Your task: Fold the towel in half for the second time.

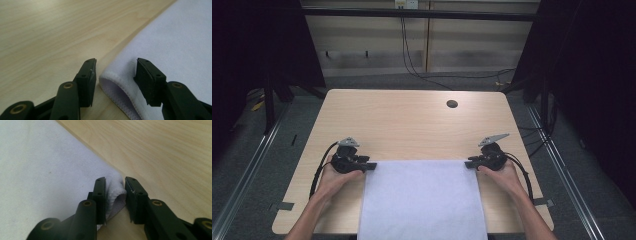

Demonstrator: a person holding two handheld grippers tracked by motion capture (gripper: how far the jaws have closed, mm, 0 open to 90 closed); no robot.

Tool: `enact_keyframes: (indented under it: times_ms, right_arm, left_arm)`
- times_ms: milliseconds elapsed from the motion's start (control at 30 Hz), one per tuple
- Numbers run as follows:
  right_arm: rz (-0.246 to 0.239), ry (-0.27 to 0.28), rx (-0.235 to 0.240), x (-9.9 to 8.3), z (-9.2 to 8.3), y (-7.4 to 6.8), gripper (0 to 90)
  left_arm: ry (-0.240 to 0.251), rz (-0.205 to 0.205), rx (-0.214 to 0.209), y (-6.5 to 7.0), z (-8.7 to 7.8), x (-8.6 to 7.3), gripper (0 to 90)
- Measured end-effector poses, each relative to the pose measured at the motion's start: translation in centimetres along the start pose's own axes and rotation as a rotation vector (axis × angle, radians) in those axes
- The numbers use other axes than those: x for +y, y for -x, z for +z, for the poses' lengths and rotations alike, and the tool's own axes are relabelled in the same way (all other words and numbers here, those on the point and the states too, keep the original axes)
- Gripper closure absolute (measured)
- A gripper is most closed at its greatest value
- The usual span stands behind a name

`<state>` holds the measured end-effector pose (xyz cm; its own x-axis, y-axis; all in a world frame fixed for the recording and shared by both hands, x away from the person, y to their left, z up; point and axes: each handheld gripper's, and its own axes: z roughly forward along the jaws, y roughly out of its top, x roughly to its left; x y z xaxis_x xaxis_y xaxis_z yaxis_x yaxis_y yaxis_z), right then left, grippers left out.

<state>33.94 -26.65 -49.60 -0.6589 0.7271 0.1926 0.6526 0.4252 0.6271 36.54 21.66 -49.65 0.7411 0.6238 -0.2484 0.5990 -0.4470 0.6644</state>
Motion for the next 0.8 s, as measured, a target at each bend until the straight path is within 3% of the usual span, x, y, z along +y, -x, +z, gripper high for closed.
enact_keyframes:
  times_ms: [100,167,233,333,467,633,800]
  right_arm:
    - [0.008,0.004,0.018,0.0,0.1,0.2,76.6]
    - [0.020,-0.003,0.033,0.0,0.1,0.3,80.1]
    - [0.024,0.002,0.040,0.0,0.1,0.3,81.2]
    - [0.036,0.008,0.060,0.1,0.2,0.5,84.7]
    - [0.037,0.024,0.049,0.7,0.2,0.9,85.7]
    - [0.039,0.068,0.023,2.2,-0.3,1.4,86.1]
    - [0.045,0.126,0.008,3.5,-1.2,1.6,86.2]
  left_arm:
    - [-0.007,0.011,0.004,0.2,0.2,0.0,61.2]
    - [-0.022,-0.008,-0.016,0.0,0.1,0.0,70.4]
    - [-0.026,0.001,-0.029,0.0,0.0,-0.1,78.7]
    - [-0.019,0.002,-0.045,-0.1,0.0,0.0,83.8]
    - [-0.016,-0.017,-0.040,-0.4,0.0,0.4,84.2]
    - [0.059,-0.038,-0.020,-1.1,-0.7,1.4,84.3]
    - [0.108,-0.026,-0.008,-1.4,-1.4,2.7,84.5]
